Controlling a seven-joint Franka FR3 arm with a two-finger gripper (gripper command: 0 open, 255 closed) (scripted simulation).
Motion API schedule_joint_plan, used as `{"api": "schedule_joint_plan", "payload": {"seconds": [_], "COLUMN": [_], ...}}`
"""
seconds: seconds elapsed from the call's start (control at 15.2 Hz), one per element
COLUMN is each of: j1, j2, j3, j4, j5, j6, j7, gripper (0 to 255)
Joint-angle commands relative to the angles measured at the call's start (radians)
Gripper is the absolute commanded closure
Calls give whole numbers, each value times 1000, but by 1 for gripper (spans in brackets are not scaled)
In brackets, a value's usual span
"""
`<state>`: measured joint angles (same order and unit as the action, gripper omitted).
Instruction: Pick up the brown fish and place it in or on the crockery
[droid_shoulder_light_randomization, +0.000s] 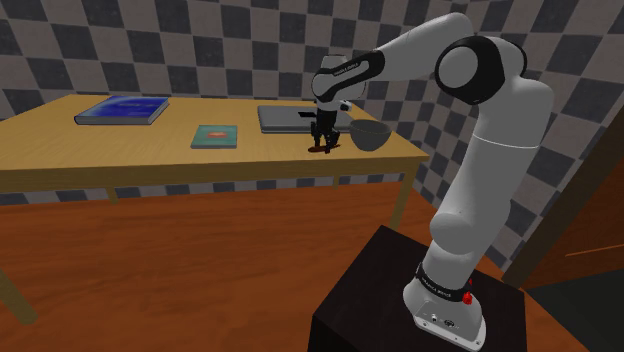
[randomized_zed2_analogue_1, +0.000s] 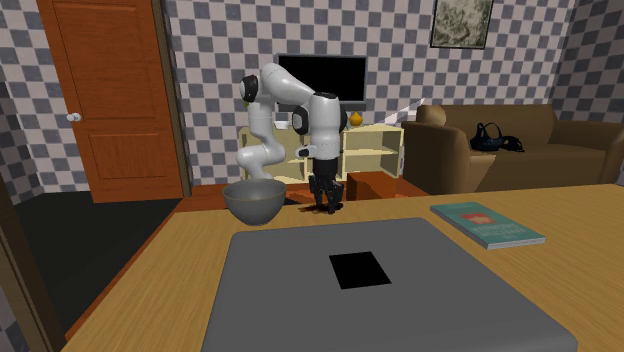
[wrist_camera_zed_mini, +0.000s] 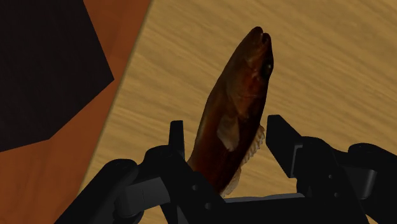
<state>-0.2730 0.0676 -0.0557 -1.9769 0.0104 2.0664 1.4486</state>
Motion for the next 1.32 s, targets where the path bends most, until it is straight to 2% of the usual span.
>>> {"api": "schedule_joint_plan", "payload": {"seconds": [0.0,0.33,1.25], "j1": [0,0,0], "j2": [0,0,-39], "j3": [0,0,0], "j4": [0,0,142], "j5": [0,0,-3], "j6": [0,0,-181], "j7": [0,0,3], "gripper": [255,255,255]}}
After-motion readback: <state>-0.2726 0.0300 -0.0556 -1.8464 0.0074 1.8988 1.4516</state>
